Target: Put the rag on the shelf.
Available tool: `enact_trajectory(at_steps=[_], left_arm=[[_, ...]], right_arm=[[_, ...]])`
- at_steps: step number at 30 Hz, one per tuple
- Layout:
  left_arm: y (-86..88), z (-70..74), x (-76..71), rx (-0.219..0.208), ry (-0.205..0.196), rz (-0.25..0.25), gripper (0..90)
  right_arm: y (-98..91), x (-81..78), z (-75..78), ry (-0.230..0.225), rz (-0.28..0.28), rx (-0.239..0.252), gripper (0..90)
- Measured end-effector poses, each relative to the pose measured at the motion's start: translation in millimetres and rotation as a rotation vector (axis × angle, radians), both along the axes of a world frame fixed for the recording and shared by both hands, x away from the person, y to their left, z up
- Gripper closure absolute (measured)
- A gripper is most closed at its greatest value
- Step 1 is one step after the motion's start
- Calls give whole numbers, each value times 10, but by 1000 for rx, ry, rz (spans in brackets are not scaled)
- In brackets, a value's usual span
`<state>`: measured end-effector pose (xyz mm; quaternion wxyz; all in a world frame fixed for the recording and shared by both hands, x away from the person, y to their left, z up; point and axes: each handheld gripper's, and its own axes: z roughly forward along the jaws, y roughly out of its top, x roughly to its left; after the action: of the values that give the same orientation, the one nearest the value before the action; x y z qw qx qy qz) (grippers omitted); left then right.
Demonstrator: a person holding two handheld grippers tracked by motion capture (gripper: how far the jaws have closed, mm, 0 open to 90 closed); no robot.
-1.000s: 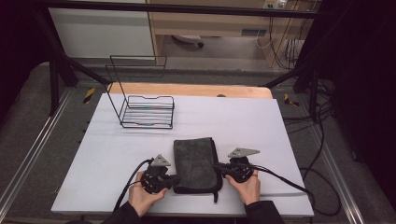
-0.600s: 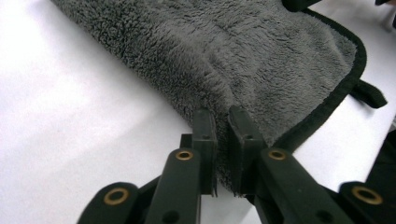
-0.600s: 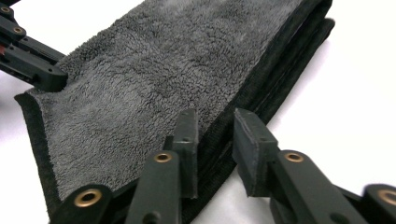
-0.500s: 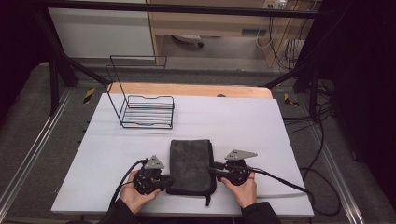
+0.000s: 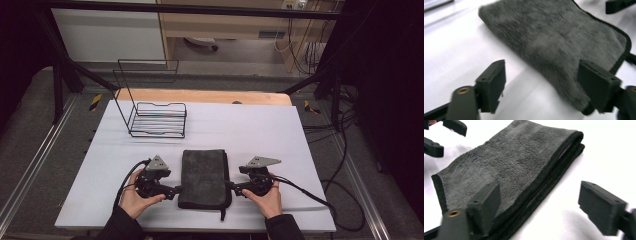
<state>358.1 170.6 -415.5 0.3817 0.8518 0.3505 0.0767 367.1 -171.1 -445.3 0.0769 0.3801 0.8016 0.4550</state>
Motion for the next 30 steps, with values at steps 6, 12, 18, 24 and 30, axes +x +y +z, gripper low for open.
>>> enact_trajectory(at_steps=[6, 12, 18, 24, 30], left_arm=[[-15, 72, 148, 18, -16, 21, 126], [-45, 144, 335, 32, -45, 62, 122], [-99, 110, 533, 10, -48, 112, 118], [-156, 50, 726, 4, -22, 157, 157], [-189, -18, 922, -1, 6, 210, 260]], right_arm=[[-77, 13, 24, 0, -11, 1, 64], [-85, 11, 28, 1, -10, -8, 46], [-90, -5, 26, -3, -14, -24, 29], [-82, -16, 11, 0, -11, -38, 33], [-80, -20, 7, 1, -11, -42, 34]])
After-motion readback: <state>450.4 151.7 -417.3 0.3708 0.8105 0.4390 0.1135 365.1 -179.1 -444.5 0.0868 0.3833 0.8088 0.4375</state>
